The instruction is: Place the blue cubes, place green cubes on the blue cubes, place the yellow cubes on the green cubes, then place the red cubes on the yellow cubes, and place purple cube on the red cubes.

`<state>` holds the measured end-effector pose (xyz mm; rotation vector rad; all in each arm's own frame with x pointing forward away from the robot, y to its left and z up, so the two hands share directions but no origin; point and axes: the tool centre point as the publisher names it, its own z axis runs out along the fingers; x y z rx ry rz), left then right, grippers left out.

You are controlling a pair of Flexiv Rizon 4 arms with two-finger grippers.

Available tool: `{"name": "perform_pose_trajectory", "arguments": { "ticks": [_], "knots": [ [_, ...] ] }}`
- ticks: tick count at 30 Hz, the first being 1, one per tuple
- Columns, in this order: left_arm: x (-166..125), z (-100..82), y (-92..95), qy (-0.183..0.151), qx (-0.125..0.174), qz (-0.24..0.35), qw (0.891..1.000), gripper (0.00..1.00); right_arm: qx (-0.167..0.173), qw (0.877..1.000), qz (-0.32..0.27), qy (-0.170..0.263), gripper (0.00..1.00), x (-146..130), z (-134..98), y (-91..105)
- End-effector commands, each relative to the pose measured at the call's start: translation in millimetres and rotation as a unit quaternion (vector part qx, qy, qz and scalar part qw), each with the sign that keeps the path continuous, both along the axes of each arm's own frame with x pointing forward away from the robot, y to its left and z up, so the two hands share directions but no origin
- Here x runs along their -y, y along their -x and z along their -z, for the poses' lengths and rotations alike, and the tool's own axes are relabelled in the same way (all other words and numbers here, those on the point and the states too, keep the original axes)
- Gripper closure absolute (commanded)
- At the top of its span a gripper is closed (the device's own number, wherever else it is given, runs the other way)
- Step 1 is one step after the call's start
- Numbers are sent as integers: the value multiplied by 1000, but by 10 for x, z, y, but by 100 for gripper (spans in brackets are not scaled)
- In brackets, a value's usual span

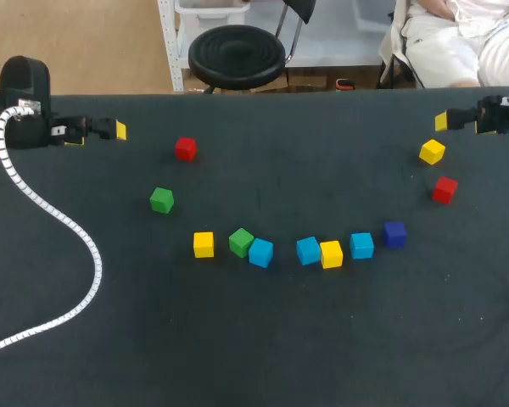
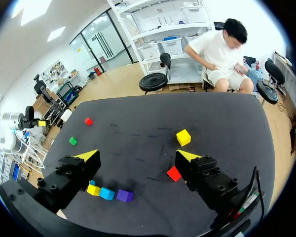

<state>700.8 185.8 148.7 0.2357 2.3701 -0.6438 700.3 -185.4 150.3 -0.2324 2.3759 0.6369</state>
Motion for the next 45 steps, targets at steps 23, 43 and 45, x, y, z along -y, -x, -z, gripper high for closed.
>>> {"name": "perform_pose_trajectory", "arguments": {
  "ticks": [23, 43, 45],
  "knots": [
    [2, -5, 3, -1, 0, -1, 1000, 0, 0, 1000, 1, 1, 0, -5, -3, 6],
    [279, -476, 271, 54, 114, 201, 972, 0, 0, 1000, 1, 1, 0, -5, -3, 6],
    [350, -546, 398, 55, 136, 261, 954, 0, 0, 1000, 1, 1, 0, -5, -3, 6]
  ]
}}
